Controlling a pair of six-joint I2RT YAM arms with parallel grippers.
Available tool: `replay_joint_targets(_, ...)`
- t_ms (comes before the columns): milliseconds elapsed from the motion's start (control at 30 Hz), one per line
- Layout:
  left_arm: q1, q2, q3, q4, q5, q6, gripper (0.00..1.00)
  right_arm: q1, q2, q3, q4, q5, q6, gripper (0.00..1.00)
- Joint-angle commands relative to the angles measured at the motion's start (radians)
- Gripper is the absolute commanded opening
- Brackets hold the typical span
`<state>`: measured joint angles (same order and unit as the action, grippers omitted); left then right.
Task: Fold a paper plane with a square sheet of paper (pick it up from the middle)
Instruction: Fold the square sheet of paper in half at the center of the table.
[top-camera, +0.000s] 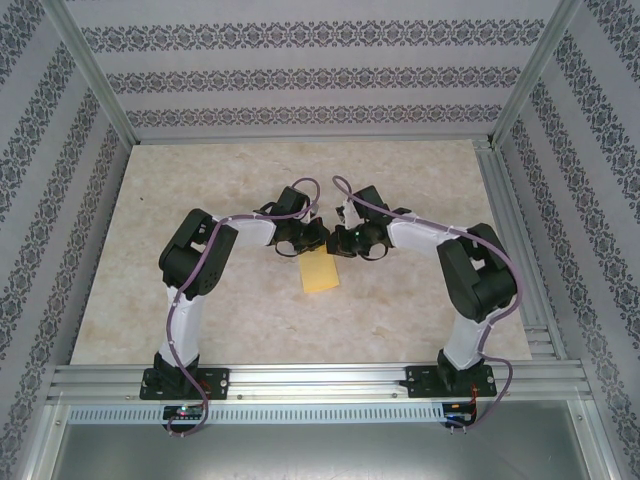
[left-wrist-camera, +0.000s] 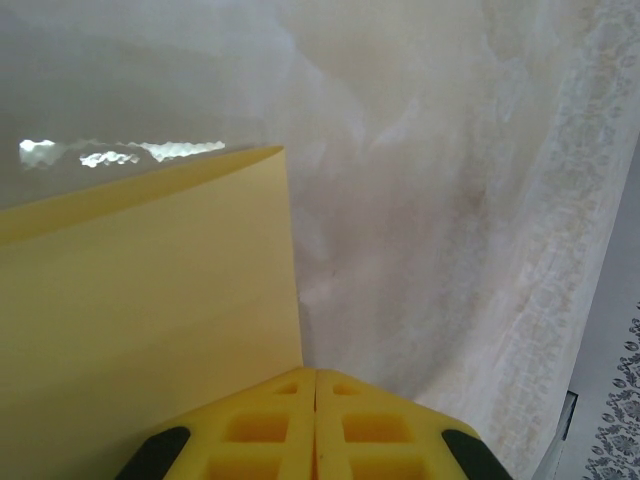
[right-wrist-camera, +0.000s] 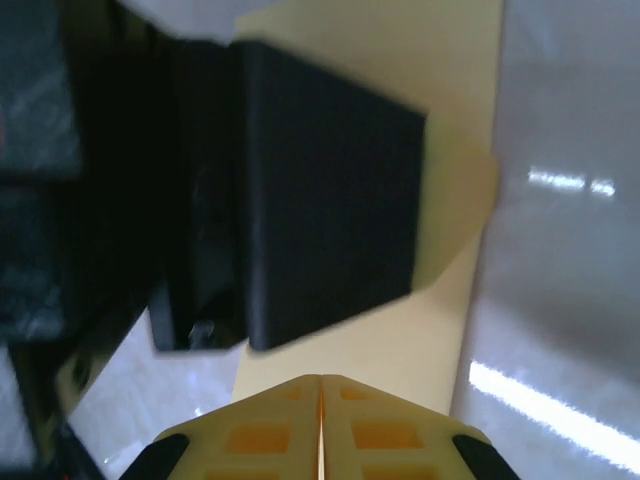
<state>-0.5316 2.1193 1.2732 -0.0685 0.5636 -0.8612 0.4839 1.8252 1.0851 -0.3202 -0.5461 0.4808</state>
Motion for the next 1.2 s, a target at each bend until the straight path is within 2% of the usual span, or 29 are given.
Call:
replay_joint_targets(0, 0.002, 0.019, -0.029, -0.048, -0.059, 0.022, 0.08, -0.011, 0.047, 0.022, 0.028, 0.038, 0.016, 0.09)
replay_joint_targets(367, 0.001, 0.024, -0.037, -0.034, -0.053, 0.014, 0.08, -0.008, 0.122, 0.047, 0.079, -0.043, 0.012, 0.11)
replay_joint_targets(633, 0.002, 0.024, -0.040, -0.038, -0.063, 0.009, 0.08, 0.012, 0.153, 0.042, -0.026, -0.042, -0.040, 0.12)
replay_joint_targets(867, 0.002, 0.027, -0.040, -0.043, -0.067, 0.012, 0.08, 0.019, 0.058, -0.091, -0.099, -0.063, -0.088, 0.12)
replay_joint_targets(1167, 0.001, 0.016, -0.033, -0.033, -0.048, 0.024, 0.09, 0.018, -0.119, -0.230, -0.092, -0.104, -0.072, 0.12)
